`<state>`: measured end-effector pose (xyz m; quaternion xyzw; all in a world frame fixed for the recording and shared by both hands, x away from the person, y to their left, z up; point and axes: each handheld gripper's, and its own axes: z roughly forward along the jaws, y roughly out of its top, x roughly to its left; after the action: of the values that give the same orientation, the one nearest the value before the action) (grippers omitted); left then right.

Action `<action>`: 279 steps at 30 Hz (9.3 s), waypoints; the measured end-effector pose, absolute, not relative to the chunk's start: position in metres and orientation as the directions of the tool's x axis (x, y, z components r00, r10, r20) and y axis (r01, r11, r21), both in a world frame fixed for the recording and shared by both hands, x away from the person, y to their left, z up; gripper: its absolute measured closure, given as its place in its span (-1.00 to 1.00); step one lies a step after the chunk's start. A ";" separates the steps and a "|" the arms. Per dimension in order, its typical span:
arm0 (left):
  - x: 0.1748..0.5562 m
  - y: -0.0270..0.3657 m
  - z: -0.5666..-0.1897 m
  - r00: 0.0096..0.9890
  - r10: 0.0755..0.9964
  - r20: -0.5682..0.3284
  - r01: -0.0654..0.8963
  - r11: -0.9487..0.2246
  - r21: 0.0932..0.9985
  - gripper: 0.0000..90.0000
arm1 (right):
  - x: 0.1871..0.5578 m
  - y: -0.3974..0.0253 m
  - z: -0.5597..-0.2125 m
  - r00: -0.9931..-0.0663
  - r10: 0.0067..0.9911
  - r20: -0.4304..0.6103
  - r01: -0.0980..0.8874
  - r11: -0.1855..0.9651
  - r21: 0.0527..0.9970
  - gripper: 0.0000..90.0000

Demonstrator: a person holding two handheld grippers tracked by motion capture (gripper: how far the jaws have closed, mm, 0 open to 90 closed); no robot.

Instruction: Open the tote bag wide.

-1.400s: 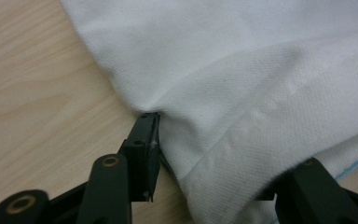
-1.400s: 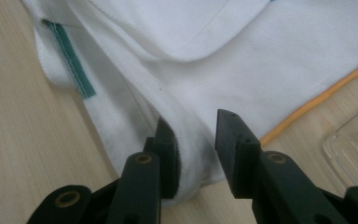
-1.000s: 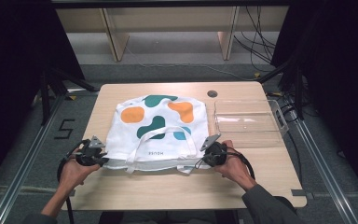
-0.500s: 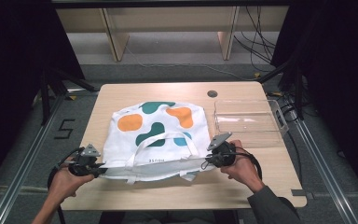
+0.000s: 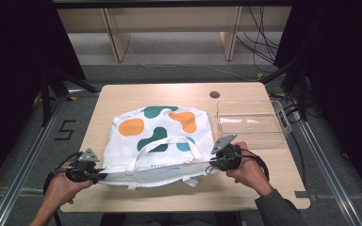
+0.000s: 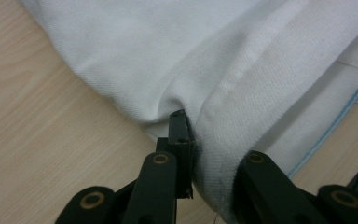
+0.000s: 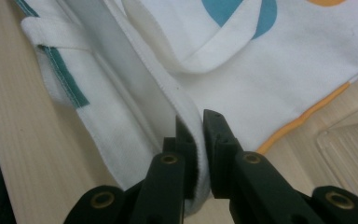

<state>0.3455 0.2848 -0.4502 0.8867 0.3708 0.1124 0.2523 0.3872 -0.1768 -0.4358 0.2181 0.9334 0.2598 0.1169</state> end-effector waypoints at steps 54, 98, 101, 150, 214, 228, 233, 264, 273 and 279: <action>0.384 0.286 -0.203 0.748 0.650 0.131 0.495 -0.679 0.542 0.92 | 0.437 -0.172 -0.177 -0.936 0.325 -0.134 0.227 0.850 0.476 0.93; 0.400 0.271 -0.325 0.790 0.606 0.089 0.511 -0.732 0.450 0.90 | 0.439 -0.162 -0.297 -0.940 0.320 -0.117 0.258 0.893 0.368 0.93; 0.401 0.267 -0.337 0.785 0.617 0.059 0.539 -0.725 0.429 0.90 | 0.440 -0.160 -0.307 -0.943 0.313 -0.110 0.258 0.899 0.353 0.92; 0.443 0.254 -0.483 0.694 0.717 -0.064 0.653 -0.590 0.476 0.90 | 0.456 -0.155 -0.477 -0.863 0.502 -0.063 0.423 0.785 0.452 0.92; 0.448 0.246 -0.414 0.673 0.718 -0.178 0.604 -0.394 0.693 0.27 | 0.415 -0.121 -0.434 -0.958 0.279 0.072 0.260 0.728 0.634 0.52; 0.393 0.222 -0.418 0.789 0.556 -0.261 0.550 -0.449 0.704 0.07 | 0.440 -0.150 -0.418 -0.872 0.486 -0.060 0.317 0.654 0.687 0.23; 0.391 0.207 -0.442 0.816 0.526 -0.240 0.536 -0.532 0.655 0.15 | 0.448 -0.142 -0.435 -0.880 0.474 -0.037 0.339 0.680 0.651 0.29; 0.404 0.191 -0.491 0.836 0.546 -0.061 0.499 -0.709 0.499 0.65 | 0.507 -0.127 -0.487 -0.763 0.646 0.016 0.513 0.590 0.624 0.89; 0.401 0.190 -0.487 0.835 0.545 -0.074 0.500 -0.697 0.514 0.46 | 0.468 -0.136 -0.438 -0.816 0.574 0.067 0.455 0.567 0.687 0.53; 0.389 0.208 -0.449 0.832 0.533 -0.152 0.500 -0.604 0.620 0.30 | 0.439 -0.127 -0.433 -0.875 0.480 0.067 0.387 0.607 0.694 0.56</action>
<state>0.3894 0.2083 -0.4492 0.8953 0.2886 0.0243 0.3386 0.4390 -0.1270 -0.4331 0.2423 0.8943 0.3709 0.0631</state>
